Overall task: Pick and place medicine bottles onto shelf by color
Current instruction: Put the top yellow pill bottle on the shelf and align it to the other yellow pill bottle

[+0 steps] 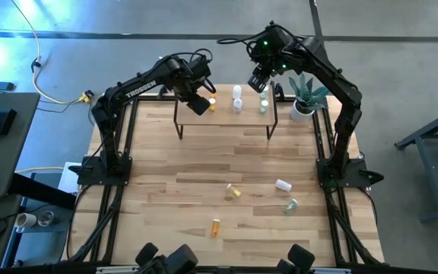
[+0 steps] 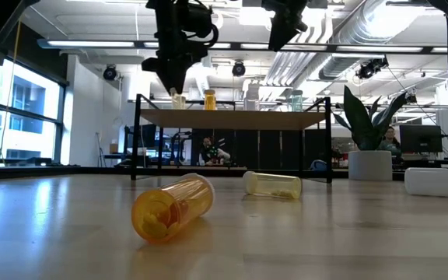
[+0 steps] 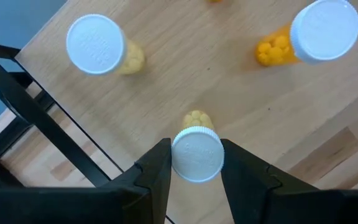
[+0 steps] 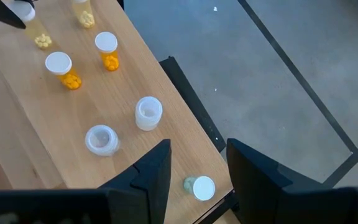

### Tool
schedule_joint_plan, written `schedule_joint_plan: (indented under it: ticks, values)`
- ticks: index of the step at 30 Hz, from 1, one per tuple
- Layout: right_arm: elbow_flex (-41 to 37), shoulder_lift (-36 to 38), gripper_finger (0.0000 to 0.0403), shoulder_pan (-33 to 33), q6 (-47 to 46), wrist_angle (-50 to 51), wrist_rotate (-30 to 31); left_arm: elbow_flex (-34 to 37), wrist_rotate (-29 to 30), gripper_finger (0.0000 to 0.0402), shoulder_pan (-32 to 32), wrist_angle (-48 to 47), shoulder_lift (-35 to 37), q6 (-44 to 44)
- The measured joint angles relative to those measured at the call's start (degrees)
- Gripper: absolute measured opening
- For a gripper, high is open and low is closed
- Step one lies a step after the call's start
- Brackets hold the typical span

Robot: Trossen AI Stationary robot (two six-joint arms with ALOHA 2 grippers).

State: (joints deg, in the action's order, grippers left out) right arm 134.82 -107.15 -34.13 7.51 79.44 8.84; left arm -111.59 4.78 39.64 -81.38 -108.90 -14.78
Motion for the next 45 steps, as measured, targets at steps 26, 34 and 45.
schedule_joint_plan:
  ticks: [26, 34, 45]
  values:
    - [0.01, 0.00, 0.0146, -0.01, 0.00, 0.01, 0.00, 0.18, -0.11, 0.0182, 0.22, 1.92, -0.17, 0.01]
    - [0.01, 0.00, 0.0146, 0.00, 0.00, 0.02, -0.01, 0.13, -0.29, 0.0195, 0.20, 1.93, -0.11, 0.93]
    - [0.00, 0.00, 0.0146, -0.01, 0.00, 0.03, -0.01, 0.09, -2.62, 0.0193, 0.20, 1.94, 0.22, 1.93]
